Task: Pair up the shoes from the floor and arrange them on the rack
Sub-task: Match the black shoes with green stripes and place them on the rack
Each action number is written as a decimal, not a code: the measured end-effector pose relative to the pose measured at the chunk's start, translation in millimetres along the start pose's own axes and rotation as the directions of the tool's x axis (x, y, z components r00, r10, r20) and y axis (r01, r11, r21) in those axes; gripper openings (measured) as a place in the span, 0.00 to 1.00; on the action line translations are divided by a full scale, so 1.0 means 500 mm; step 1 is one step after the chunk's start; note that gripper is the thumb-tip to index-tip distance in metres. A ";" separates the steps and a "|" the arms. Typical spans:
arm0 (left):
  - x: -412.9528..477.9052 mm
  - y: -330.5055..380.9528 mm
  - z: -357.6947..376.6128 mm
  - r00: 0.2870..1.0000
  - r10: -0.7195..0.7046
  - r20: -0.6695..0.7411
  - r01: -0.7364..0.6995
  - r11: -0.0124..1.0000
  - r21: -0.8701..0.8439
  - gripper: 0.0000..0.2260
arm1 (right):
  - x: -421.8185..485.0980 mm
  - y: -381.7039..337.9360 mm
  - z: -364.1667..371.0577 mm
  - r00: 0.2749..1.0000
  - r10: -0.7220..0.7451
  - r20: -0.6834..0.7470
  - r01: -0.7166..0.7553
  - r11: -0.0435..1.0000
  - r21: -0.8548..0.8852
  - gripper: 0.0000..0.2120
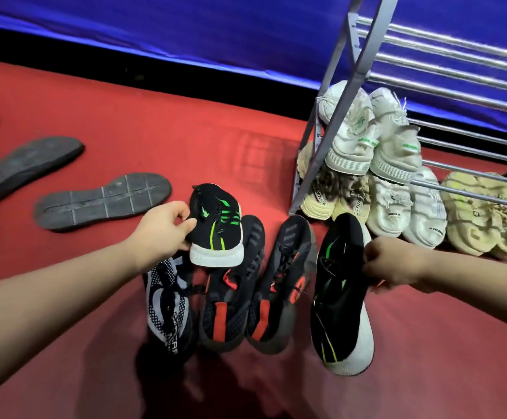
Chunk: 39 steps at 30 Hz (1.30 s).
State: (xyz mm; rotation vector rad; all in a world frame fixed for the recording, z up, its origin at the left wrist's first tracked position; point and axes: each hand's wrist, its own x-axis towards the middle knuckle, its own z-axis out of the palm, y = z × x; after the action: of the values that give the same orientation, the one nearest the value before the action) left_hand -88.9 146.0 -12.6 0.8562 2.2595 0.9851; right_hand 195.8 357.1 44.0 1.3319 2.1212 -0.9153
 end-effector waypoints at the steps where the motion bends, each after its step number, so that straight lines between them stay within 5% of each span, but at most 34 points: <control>1: -0.010 0.003 -0.003 0.999 0.010 0.039 -0.009 1.000 -0.018 0.10 | -0.008 0.009 -0.003 1.000 -0.004 -0.011 0.004 0.999 0.037 0.08; 13: -0.102 0.131 0.202 0.926 0.142 0.350 -0.191 0.975 0.110 0.11 | -0.085 0.198 -0.068 0.985 -0.097 -0.142 0.133 0.952 0.276 0.13; 22: -0.182 0.176 0.463 0.874 0.296 0.387 -0.341 0.939 0.053 0.11 | -0.116 0.390 -0.098 0.992 -0.106 -0.061 0.122 0.895 0.429 0.06; 25: -0.201 0.189 0.540 0.874 0.262 0.410 -0.281 0.960 -0.015 0.09 | -0.128 0.445 -0.109 0.991 -0.097 -0.088 0.125 0.900 0.417 0.05; 31: -0.194 0.184 0.556 0.795 0.047 0.604 0.076 0.981 -0.177 0.12 | -0.115 0.470 -0.100 0.989 -0.100 -0.106 0.140 0.856 0.497 0.06; 39: -0.086 0.168 0.390 0.958 -0.066 0.278 0.131 0.966 -0.221 0.09 | -0.022 0.277 0.004 0.981 -0.184 -0.054 0.184 0.823 0.537 0.14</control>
State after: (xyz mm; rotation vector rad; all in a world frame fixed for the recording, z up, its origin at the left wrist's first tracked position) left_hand 98.3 246.1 -54.7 0.7169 1.8917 1.0026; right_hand 326.4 391.5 10.4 1.3808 2.0971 -1.6959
